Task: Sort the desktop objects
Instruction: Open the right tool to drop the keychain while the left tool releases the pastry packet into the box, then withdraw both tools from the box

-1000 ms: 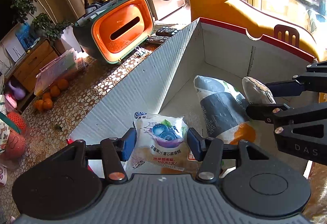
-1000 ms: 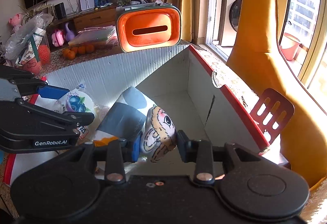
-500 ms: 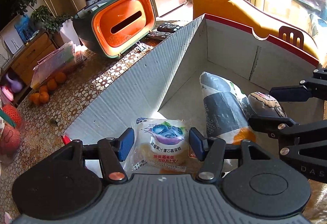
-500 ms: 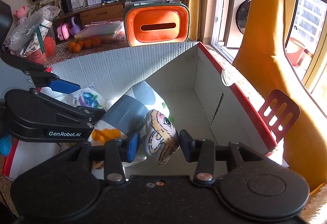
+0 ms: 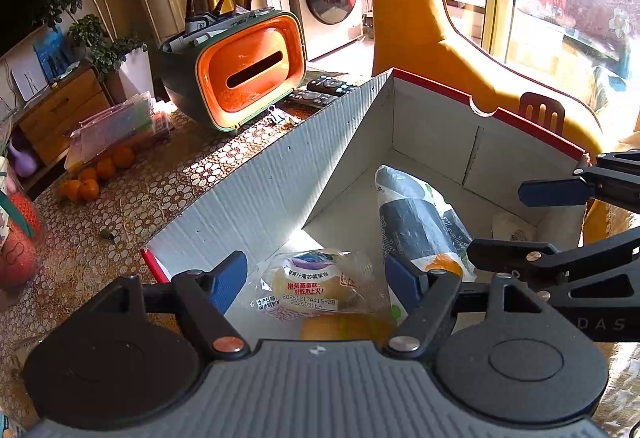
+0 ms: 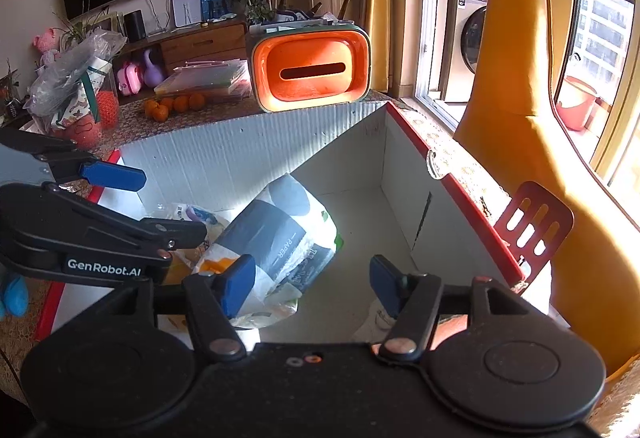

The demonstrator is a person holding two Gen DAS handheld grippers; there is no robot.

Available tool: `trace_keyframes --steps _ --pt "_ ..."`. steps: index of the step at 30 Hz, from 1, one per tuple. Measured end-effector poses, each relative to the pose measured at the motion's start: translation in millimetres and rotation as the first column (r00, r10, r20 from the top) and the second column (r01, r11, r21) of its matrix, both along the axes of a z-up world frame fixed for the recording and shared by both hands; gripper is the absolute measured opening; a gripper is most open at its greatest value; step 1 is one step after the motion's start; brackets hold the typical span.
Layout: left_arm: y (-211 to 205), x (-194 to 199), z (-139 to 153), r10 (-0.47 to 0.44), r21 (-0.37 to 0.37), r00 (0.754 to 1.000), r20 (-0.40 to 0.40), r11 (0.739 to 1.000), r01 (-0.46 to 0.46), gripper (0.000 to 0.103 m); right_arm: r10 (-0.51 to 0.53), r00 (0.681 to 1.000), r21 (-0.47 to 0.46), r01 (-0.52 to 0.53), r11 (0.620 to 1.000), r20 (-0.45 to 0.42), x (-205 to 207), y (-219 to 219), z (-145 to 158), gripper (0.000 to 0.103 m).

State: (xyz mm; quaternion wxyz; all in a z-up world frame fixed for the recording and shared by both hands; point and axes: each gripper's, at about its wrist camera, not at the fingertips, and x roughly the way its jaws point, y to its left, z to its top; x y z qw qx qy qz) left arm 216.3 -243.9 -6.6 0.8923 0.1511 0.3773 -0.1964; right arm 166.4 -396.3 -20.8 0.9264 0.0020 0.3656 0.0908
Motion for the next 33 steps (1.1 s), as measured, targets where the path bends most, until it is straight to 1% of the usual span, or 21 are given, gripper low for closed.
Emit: trace_keyframes --steps 1,2,3,4,8,10,11,12,18,19,20,21,25,26,28,33 --pt "1.3 -2.1 2.0 -0.001 -0.006 1.0 0.003 1.0 0.001 0.076 0.0 1.0 0.003 0.0 1.0 0.003 -1.7 -0.3 1.6 0.064" --pt "2.4 -4.7 4.4 0.0 -0.013 1.0 0.007 1.0 0.0 0.076 -0.001 1.0 0.005 0.001 1.0 0.006 -3.3 -0.8 3.1 0.067" --pt "3.6 -6.5 6.0 0.001 -0.018 1.0 0.01 1.0 -0.001 0.076 -0.001 1.0 0.009 0.001 1.0 0.011 -5.3 -0.9 4.9 0.072" --pt "5.8 -9.3 8.1 0.002 -0.026 1.0 0.014 1.0 -0.002 0.076 -0.003 1.0 0.013 0.003 1.0 0.018 -7.2 -1.4 6.7 0.074" --pt "13.0 -17.6 15.3 0.008 -0.052 1.0 0.024 0.999 -0.006 0.078 0.0 0.999 0.029 -0.001 1.0 0.039 -15.2 -0.3 14.7 0.076" --pt "17.1 -21.7 17.9 0.009 -0.062 1.0 0.027 0.998 -0.008 0.078 0.007 0.999 0.031 -0.008 0.999 0.046 -19.0 1.5 18.2 0.079" --pt "19.0 -24.0 18.9 0.011 -0.066 1.0 0.029 0.998 -0.009 0.078 0.009 0.999 0.031 -0.011 0.999 0.053 -21.4 2.5 20.2 0.084" --pt "21.1 -26.3 19.9 0.012 -0.071 0.999 0.032 0.997 -0.01 0.078 0.011 0.998 0.031 -0.013 0.999 0.064 -24.1 3.6 22.4 0.087" --pt "34.3 -38.7 23.8 0.024 -0.099 0.999 0.035 0.995 -0.02 0.078 0.008 0.996 0.058 -0.014 0.998 0.092 -35.6 7.6 33.2 0.09" --pt "36.2 -40.6 24.4 0.025 -0.103 0.999 0.036 0.994 -0.022 0.079 0.006 0.995 0.061 -0.012 0.998 0.095 -37.4 8.2 34.3 0.09" --pt "38.3 -42.5 25.2 0.026 -0.109 0.999 0.037 0.994 -0.022 0.085 0.004 0.995 0.064 -0.011 0.998 0.098 -39.5 8.9 35.6 0.091" --pt "40.3 -45.0 26.1 0.027 -0.115 0.999 0.04 0.993 -0.023 0.086 0.003 0.995 0.067 -0.009 0.998 0.099 -41.7 9.8 37.0 0.092" --pt "48.0 -57.4 31.5 0.023 -0.122 0.997 0.074 0.992 -0.014 0.086 0.004 0.995 0.075 -0.012 0.997 0.104 -49.5 14.7 42.2 0.093" --pt "50.3 -60.1 32.7 0.023 -0.126 0.997 0.08 0.992 -0.013 0.088 0.005 0.994 0.077 -0.013 0.997 0.106 -51.6 16.1 43.5 0.093" --pt "56.3 -64.5 34.8 0.026 -0.143 0.996 0.082 0.99 -0.014 0.091 0.008 0.994 0.08 -0.017 0.997 0.109 -55.4 19.4 46.1 0.093" --pt "75.2 -77.4 37.9 0.045 -0.169 0.995 0.092 0.985 -0.029 0.091 0.02 0.993 0.083 -0.029 0.996 0.119 -65.0 30.5 52.3 0.095"
